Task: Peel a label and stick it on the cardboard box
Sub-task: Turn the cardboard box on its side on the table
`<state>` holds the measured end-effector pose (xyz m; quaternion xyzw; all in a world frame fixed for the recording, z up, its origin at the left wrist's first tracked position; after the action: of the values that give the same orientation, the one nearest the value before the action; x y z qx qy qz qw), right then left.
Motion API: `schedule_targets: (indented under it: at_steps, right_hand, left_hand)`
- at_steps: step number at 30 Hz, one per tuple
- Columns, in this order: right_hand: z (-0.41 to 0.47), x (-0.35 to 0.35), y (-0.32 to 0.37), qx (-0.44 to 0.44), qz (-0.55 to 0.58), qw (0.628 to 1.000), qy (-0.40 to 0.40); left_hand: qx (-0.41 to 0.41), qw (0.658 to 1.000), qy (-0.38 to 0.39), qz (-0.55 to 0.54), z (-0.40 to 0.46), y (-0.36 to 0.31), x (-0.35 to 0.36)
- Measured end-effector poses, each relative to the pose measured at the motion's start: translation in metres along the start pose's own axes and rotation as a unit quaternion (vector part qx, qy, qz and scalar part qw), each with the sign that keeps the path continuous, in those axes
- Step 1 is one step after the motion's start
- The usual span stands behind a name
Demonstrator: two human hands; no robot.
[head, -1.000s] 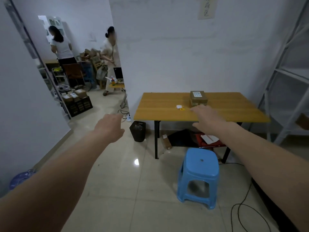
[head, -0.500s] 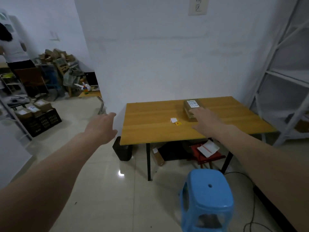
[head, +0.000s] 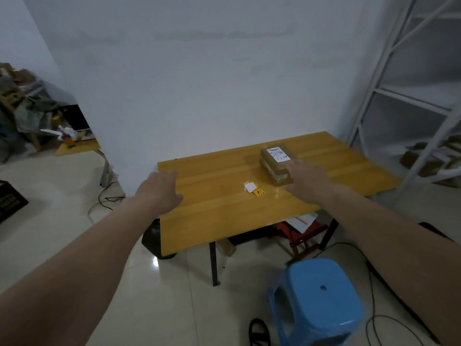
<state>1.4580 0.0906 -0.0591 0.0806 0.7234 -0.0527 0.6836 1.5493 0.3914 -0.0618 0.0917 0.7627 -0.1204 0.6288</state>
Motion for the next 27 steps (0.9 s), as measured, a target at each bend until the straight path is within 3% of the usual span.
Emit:
schedule_targets:
  at_steps: [7, 16, 27]
  right_hand:
    - [0.088, 0.011, -0.023, -0.002, -0.002, 1.0, 0.001]
    - [0.226, 0.006, -0.102, 0.0, -0.018, 1.0, 0.02]
    - [0.322, 0.031, -0.144, 0.022, -0.017, 0.998, 0.049]
  left_hand:
    - [0.004, 1.0, 0.024, 0.001, 0.102, -0.027, 0.011]
    - [0.025, 0.999, 0.023, -0.007, 0.257, -0.097, -0.015]
    - [0.052, 0.997, 0.053, -0.005, 0.37, -0.129, -0.007]
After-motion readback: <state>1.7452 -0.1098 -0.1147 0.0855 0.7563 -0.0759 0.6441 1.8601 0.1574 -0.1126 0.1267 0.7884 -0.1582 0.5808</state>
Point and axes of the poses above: each hand's wrist, its own z-axis towards the middle knuckle, its own x-axis out of the palm, y = z × x, the point moved 2 cm from there along z, towards the middle knuckle, and after that the axes turned 6 degrees about y, right-handed, at the moved point
